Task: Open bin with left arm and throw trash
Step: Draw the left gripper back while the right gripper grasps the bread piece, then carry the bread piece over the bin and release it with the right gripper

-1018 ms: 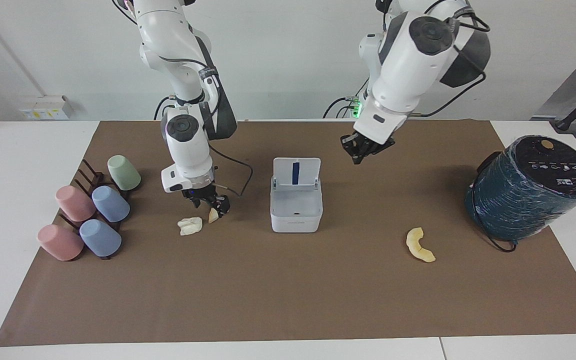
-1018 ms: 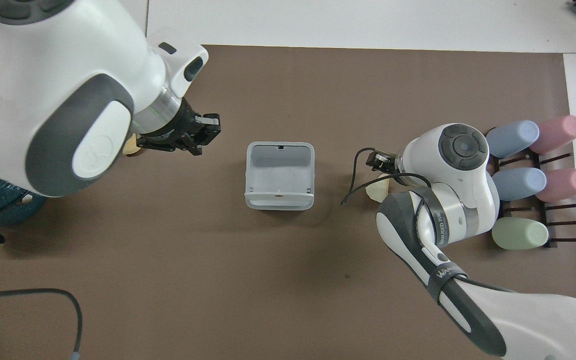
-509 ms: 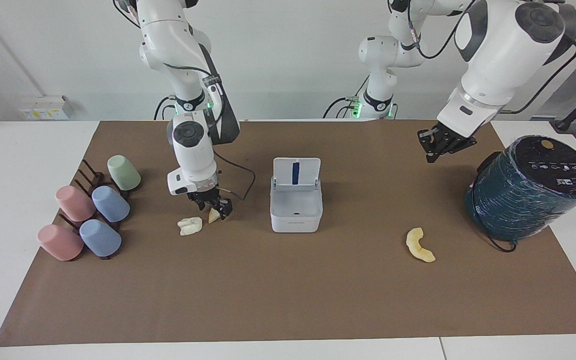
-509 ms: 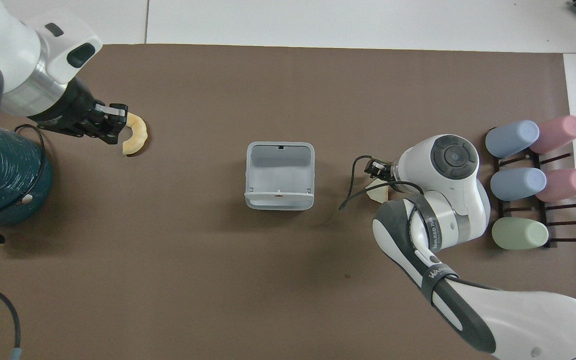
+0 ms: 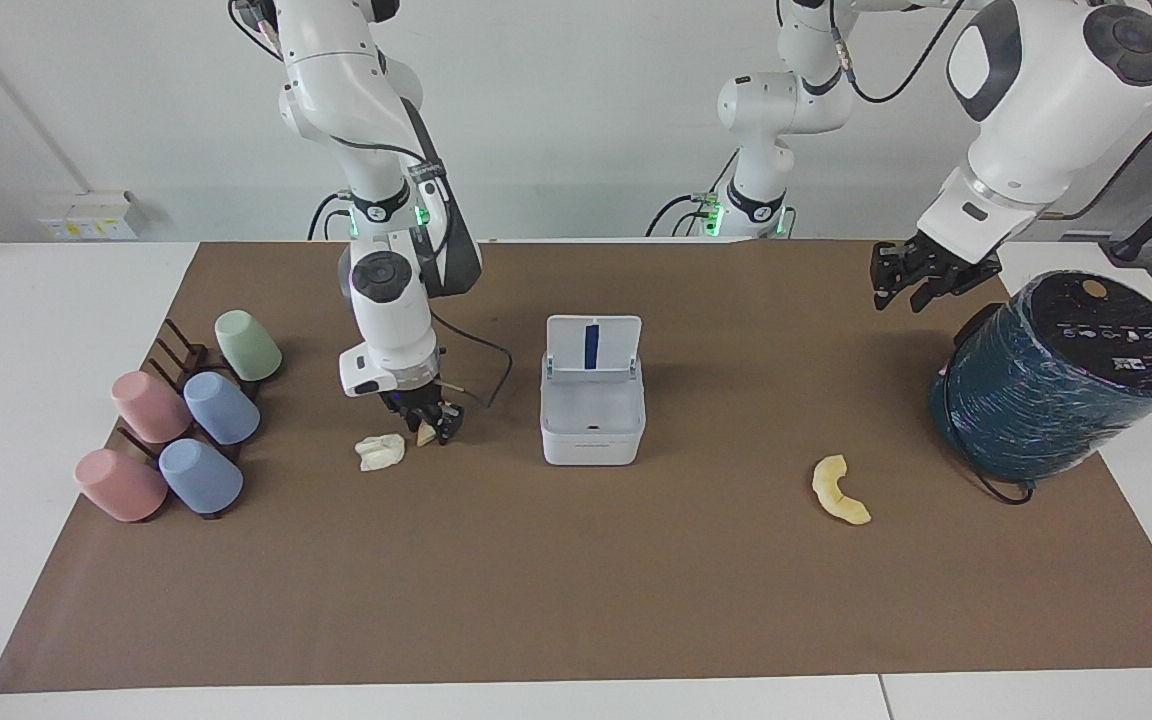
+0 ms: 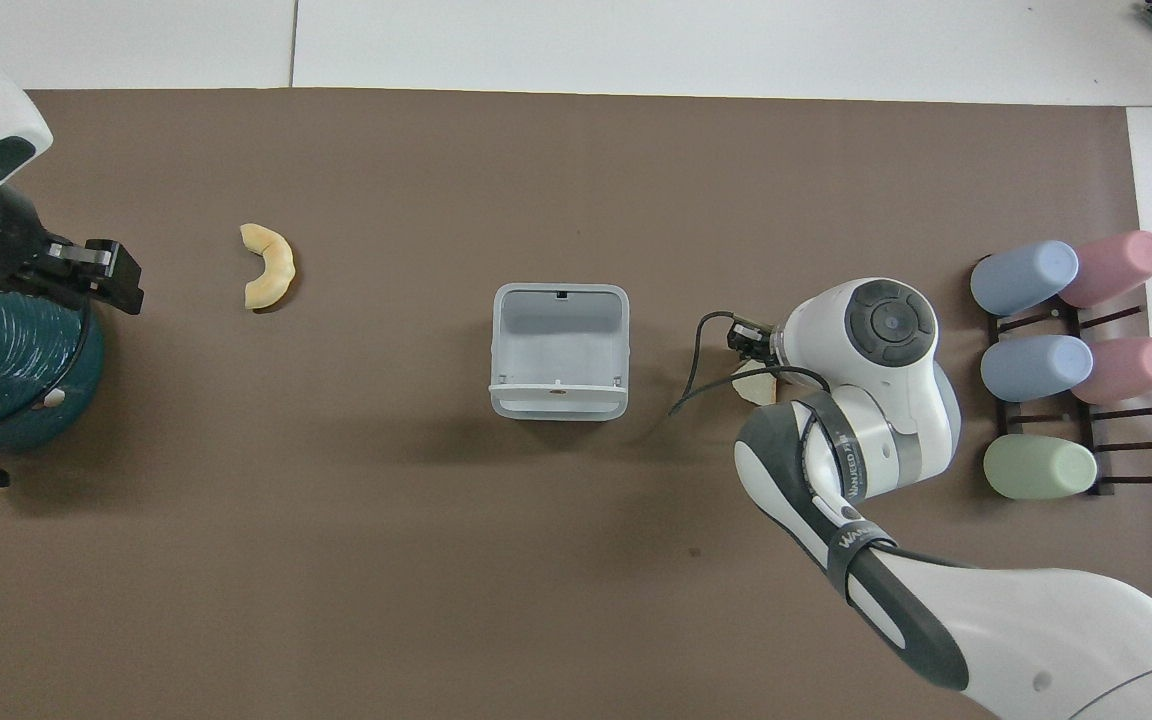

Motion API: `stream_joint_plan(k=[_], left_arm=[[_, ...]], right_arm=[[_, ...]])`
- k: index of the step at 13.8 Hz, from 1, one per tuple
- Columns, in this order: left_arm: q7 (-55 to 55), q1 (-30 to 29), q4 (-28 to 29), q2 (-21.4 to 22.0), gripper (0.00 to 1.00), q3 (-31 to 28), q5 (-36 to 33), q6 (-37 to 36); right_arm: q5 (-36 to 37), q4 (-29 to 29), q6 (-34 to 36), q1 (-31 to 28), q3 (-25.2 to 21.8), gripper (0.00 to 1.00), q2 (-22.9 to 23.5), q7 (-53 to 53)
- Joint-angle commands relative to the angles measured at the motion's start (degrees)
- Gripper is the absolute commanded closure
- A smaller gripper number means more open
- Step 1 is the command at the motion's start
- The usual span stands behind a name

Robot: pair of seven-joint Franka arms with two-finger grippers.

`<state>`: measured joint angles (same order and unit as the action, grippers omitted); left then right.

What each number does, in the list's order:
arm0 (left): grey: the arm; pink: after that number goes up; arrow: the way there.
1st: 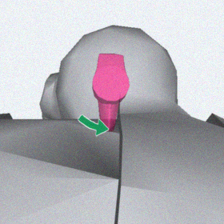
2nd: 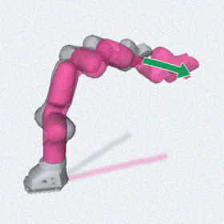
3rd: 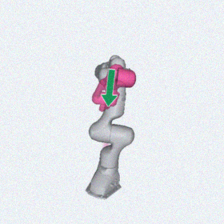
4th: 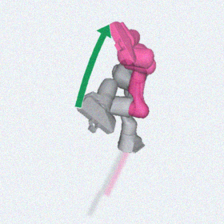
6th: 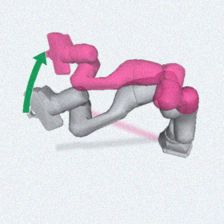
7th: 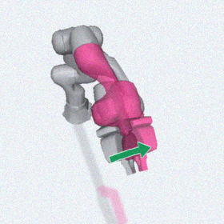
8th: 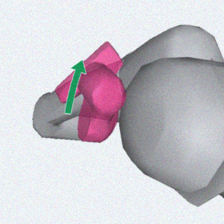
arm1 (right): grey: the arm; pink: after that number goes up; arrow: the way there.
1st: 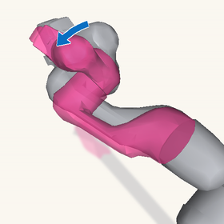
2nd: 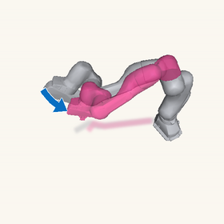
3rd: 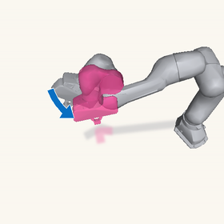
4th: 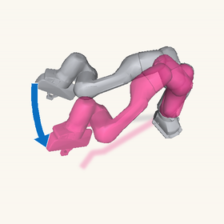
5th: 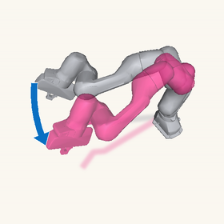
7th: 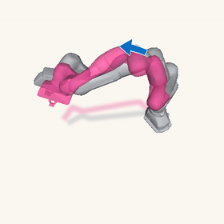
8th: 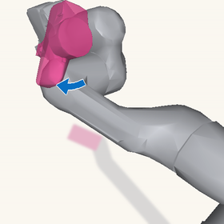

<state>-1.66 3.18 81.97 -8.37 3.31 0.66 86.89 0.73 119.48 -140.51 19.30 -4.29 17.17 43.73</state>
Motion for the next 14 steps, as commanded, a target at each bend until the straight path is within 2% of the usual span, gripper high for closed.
stream_joint_plan(k=[1, 5, 9, 11, 14], left_arm=[[-0.7, -0.6, 4.3, 2.7, 0.00, 0.6, -1.2, 5.6], [-1.0, -1.3, 4.8, 2.7, 0.00, 0.6, -1.1, 8.6], [-1.1, -3.3, 4.8, 2.7, 0.00, 0.6, -1.2, 9.6], [-0.7, -3.4, 4.2, 2.7, 0.00, 0.5, -1.5, 9.7], [-0.8, -3.4, 4.7, 2.7, 0.00, 0.7, -5.1, 14.3]], right_arm=[[-0.1, 0.4, -0.8, 0.1, 0.1, 1.00, 0.1, 0.5], [0.4, -0.6, 1.3, 0.1, 0.1, 1.00, -0.1, -1.1], [0.2, -6.5, 8.3, -0.5, 0.1, 1.00, -3.2, -2.5], [-0.6, -8.5, 8.8, -0.6, 0.1, 1.00, -5.1, -2.3], [-2.5, -13.3, 8.9, -0.3, 0.3, 1.00, -4.9, -2.2]])
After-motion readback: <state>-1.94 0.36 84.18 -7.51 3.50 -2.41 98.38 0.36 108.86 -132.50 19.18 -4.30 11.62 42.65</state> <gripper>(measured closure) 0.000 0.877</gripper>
